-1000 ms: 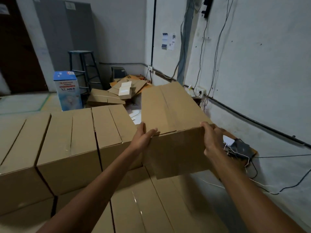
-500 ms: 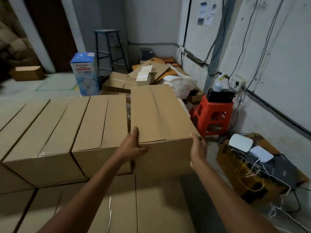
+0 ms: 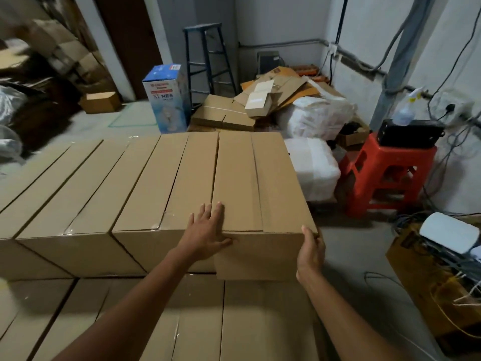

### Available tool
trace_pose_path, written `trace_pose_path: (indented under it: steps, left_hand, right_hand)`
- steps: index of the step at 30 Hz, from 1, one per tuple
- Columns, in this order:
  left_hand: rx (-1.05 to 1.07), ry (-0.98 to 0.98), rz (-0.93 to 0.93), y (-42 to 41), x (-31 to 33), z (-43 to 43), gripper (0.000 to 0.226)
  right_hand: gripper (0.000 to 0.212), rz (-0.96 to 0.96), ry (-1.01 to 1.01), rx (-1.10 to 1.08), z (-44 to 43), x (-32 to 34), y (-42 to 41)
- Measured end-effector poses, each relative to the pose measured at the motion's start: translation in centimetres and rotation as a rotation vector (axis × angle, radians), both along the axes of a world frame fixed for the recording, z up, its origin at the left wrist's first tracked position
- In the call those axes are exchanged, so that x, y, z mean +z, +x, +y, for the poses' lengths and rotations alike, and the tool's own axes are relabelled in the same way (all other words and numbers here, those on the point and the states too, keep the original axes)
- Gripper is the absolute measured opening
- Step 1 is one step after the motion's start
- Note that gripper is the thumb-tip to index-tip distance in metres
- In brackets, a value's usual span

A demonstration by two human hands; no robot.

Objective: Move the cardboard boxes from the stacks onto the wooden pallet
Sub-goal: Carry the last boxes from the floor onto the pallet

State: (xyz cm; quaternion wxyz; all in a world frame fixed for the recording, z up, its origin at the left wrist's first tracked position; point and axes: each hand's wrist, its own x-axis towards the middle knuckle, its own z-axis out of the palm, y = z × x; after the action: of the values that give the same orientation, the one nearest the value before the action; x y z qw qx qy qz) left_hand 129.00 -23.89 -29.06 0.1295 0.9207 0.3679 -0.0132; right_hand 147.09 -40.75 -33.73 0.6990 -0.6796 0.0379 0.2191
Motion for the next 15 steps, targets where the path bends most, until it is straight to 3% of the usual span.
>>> trace_pose_path:
  steps: [5,15]
  left_hand:
    - [0.005,0.166,0.031,-0.9,-3.5,0.9,0.098]
    - [-0.001,0.258,-0.077,-1.2,-5.2,1.1,0.075]
  right_hand:
    - [0.045,-0.077,-0.025,0.120,1.6,-1.5,1.1]
    - [0.046,-0.214,-0.230,0.388,1.9,-0.5,3.8]
